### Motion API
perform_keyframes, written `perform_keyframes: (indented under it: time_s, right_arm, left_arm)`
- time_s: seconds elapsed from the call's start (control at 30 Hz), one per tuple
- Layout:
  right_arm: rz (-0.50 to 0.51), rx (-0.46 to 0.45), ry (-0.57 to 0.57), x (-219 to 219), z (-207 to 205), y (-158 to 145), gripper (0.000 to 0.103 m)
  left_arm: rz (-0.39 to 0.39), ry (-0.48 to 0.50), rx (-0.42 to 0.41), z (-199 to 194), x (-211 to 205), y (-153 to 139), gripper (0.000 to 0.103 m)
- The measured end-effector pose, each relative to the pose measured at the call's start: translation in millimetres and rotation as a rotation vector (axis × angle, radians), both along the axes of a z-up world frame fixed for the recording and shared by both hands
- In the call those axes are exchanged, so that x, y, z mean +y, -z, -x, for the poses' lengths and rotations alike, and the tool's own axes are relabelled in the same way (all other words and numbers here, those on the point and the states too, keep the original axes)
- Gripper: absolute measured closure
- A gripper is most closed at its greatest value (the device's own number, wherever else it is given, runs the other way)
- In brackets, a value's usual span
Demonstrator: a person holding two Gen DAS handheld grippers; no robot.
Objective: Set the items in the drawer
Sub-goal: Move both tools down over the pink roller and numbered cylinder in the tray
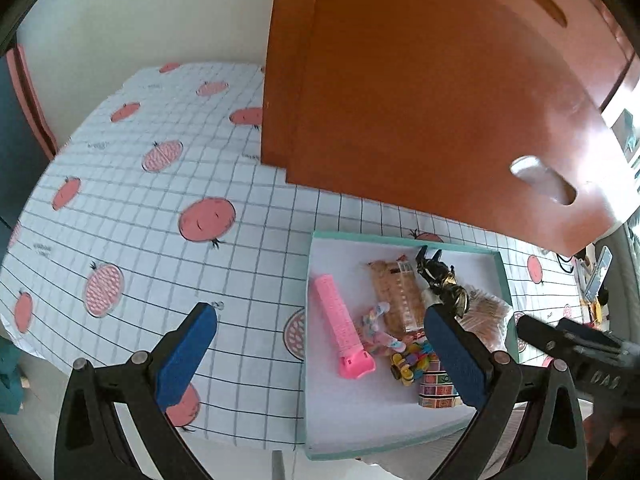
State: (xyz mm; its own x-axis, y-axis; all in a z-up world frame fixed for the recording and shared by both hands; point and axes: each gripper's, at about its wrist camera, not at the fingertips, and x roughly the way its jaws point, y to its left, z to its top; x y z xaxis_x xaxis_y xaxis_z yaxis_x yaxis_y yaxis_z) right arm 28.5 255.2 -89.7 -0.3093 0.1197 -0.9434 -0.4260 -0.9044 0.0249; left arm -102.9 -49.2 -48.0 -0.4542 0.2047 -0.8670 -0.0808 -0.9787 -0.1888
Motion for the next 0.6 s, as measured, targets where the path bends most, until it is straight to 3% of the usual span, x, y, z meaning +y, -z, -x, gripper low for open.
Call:
perform_keyframes:
  time_s: [0.23,0.5,0.6]
  right_arm:
    - [0.032,-0.098,-0.012,-7,-1,35,0.012]
    - [0.061,-0.136,0.006,-8,-10,51,0.019]
    - [0.069,-0.142,-0.004,-10,-12,53,0.02]
  left_arm:
    - [-0.028,0.02,-0.031,-2,15,18,0.003]
    - [-0.039,0.043,-0.085,-7,31,40,0.023]
    - [-0.042,0.031,-0.097,-8,30,46,0.025]
